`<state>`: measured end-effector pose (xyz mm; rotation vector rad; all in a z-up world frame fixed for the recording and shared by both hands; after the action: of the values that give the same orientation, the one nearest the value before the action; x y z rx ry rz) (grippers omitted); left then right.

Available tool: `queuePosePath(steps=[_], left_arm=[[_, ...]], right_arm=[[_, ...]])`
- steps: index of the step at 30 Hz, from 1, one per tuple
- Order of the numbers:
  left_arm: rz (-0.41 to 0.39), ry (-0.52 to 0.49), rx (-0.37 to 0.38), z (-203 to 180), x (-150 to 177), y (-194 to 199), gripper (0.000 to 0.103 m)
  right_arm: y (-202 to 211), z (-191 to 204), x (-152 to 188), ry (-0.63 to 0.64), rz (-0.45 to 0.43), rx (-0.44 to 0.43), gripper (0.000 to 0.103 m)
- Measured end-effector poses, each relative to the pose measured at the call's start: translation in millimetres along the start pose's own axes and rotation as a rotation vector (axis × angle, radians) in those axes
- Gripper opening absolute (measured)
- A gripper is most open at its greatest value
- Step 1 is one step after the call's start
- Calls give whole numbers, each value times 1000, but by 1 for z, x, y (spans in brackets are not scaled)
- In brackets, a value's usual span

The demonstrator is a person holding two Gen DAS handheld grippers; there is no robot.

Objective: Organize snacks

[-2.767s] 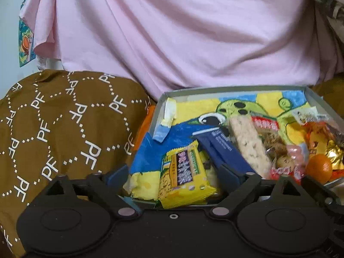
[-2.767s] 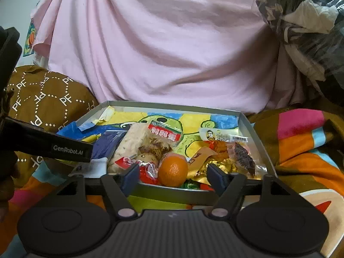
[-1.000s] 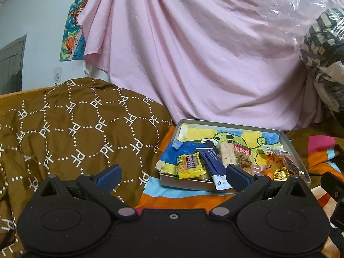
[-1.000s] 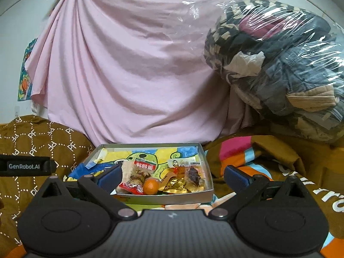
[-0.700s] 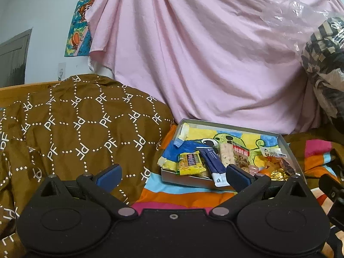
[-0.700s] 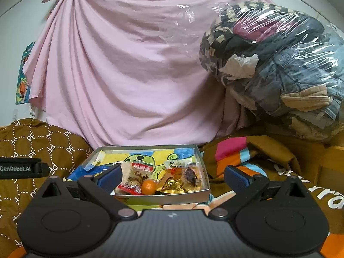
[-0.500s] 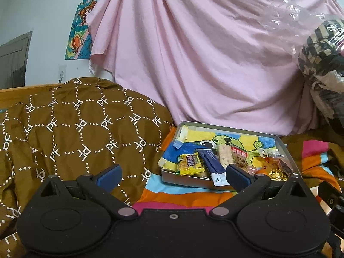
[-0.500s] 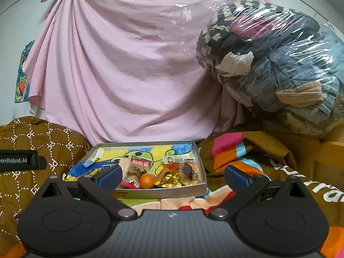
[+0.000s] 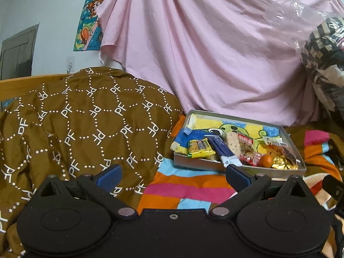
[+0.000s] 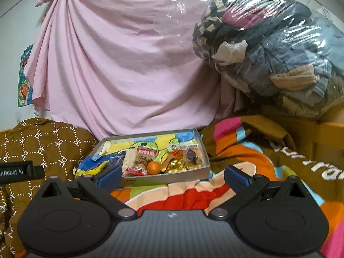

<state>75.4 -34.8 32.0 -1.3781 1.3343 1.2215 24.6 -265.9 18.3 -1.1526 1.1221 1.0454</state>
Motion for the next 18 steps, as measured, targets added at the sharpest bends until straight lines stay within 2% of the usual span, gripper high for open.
queuePosePath(steps=[8, 13, 18], left_arm=[[13, 19, -3, 12, 9, 13, 102], [-43, 8, -28, 19, 5, 22, 102], [-54, 5, -25, 24, 3, 27, 102]], right_arm=[[14, 11, 2, 33, -11, -8, 103], [24, 14, -1, 27, -43, -10, 103], [30, 19, 1, 34, -41, -8, 103]])
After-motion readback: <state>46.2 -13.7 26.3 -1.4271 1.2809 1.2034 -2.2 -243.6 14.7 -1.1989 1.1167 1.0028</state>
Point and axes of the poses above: each gripper's, at about its wrist camera, not at the fingertips, and y roughly against the way its jaws point, z to its left, x to its underside, the point moved 3 cm from there along -y, roughly the way its jaws point, and after that the axes turned 13 degrees about -z, right-handed, at the moved point
